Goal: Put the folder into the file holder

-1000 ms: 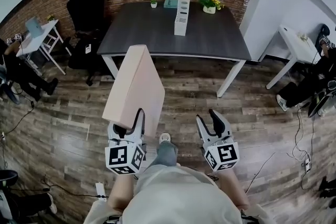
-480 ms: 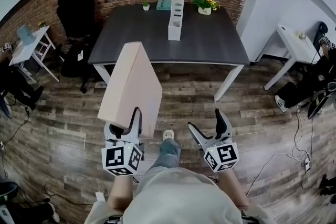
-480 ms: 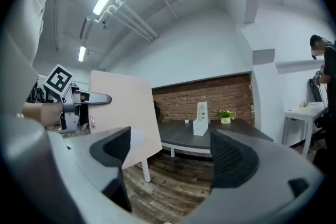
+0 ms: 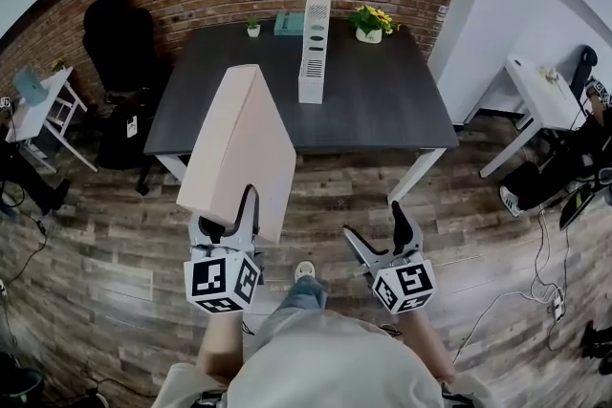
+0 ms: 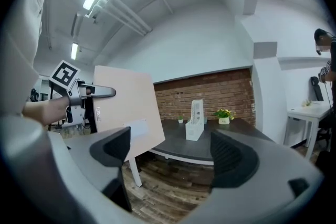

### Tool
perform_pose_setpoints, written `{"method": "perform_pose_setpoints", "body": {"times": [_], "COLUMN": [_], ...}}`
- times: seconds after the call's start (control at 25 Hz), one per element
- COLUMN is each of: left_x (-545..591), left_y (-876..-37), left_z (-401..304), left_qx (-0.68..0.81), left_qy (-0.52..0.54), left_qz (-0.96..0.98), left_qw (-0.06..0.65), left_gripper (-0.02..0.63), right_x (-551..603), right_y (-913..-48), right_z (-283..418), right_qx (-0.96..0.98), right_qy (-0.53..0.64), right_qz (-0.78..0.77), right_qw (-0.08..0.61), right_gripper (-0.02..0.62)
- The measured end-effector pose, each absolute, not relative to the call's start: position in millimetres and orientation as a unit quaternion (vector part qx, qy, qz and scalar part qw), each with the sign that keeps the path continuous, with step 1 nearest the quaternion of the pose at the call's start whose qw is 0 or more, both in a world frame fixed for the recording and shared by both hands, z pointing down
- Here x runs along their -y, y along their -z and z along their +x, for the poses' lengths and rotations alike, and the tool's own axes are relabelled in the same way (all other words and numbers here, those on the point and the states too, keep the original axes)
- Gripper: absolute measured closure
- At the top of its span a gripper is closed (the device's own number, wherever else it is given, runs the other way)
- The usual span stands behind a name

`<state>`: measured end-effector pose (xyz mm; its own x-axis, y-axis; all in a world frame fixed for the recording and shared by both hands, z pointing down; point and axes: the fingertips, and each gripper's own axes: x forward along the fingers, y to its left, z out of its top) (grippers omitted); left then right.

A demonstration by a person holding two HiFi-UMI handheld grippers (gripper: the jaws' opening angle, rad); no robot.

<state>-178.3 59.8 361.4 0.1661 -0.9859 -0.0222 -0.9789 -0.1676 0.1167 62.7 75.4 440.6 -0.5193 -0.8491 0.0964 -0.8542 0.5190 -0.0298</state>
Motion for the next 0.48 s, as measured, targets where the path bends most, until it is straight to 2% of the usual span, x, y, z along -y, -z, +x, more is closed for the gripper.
{"method": "perform_pose_setpoints", "body": {"times": [0.48], "left_x": [100], "left_y": [-318], "left_z": [-173], "left_qx": [0.622], "left_qy": [0.067], "left_qz": [0.78], "left_qw": [0.023], "left_gripper": [0.336], "right_x": [63], "right_y": [-426], "right_z": [55], "right_qx": [0.864], "right_qy": [-0.034], "right_qz": [0.501], "right_qw": [0.032], "right_gripper": [0.15]}}
